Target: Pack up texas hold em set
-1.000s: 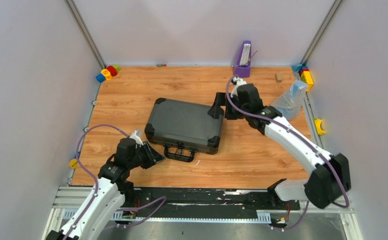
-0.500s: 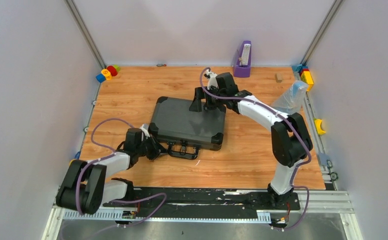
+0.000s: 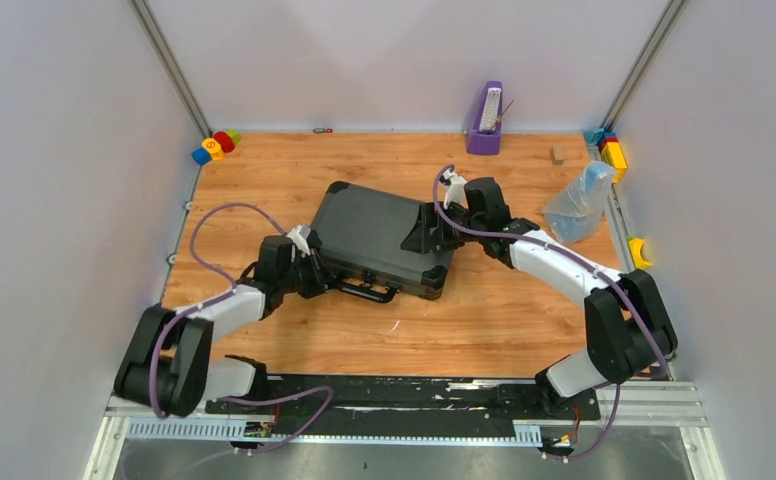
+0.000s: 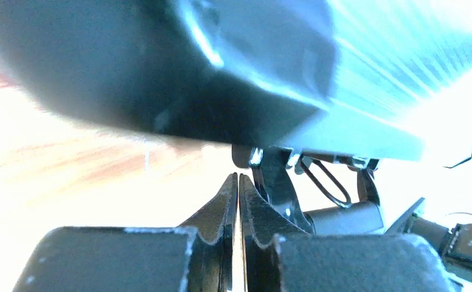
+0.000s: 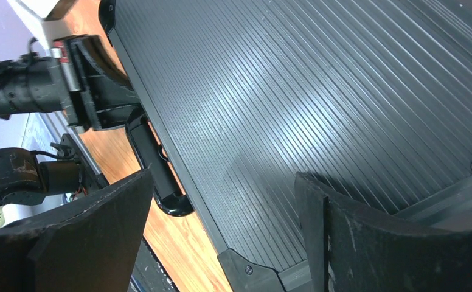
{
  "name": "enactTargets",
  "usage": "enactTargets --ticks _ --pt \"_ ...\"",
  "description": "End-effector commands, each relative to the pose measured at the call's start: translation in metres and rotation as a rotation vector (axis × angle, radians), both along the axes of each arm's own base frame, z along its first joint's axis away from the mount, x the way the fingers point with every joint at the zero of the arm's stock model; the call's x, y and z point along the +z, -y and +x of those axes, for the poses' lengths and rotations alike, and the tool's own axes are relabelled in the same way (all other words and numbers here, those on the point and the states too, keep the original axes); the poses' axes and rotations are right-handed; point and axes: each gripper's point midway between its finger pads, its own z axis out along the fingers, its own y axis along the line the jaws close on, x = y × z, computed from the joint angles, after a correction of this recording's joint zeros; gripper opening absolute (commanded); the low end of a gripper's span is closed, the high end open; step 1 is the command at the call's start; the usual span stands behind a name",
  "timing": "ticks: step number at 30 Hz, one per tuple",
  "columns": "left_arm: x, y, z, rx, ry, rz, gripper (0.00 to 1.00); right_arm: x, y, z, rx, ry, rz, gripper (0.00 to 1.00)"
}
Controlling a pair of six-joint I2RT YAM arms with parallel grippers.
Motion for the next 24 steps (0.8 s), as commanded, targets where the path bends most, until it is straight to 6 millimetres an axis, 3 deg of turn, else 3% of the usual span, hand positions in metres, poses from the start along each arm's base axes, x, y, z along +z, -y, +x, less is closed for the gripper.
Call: enactTargets --ticks 1,6,9,17,24 --pt "0.025 -0.020 0.000 0.076 0.083 0.092 0.09 -0.061 0.024 -0.047 -0.042 -0.273 -0.121 0.87" --pt "0.048 -0.047 -0.023 0.189 0.106 0.150 0.00 -0.057 0.025 -0.043 -0.054 -0.245 -0.124 0.87" --pt "0.061 -0.043 -0.031 0.173 0.148 0.129 0.00 -0.053 0.025 -0.040 -0.054 -0.232 -0.127 0.87" --pt "0.061 0.024 -0.038 0.014 0.180 0.022 0.00 -0.048 0.019 -0.034 -0.045 -0.215 -0.116 0.85" --pt "0.037 0.033 -0.029 0.055 0.138 0.015 0.00 -0.047 0.016 -0.034 -0.045 -0.210 -0.101 0.84"
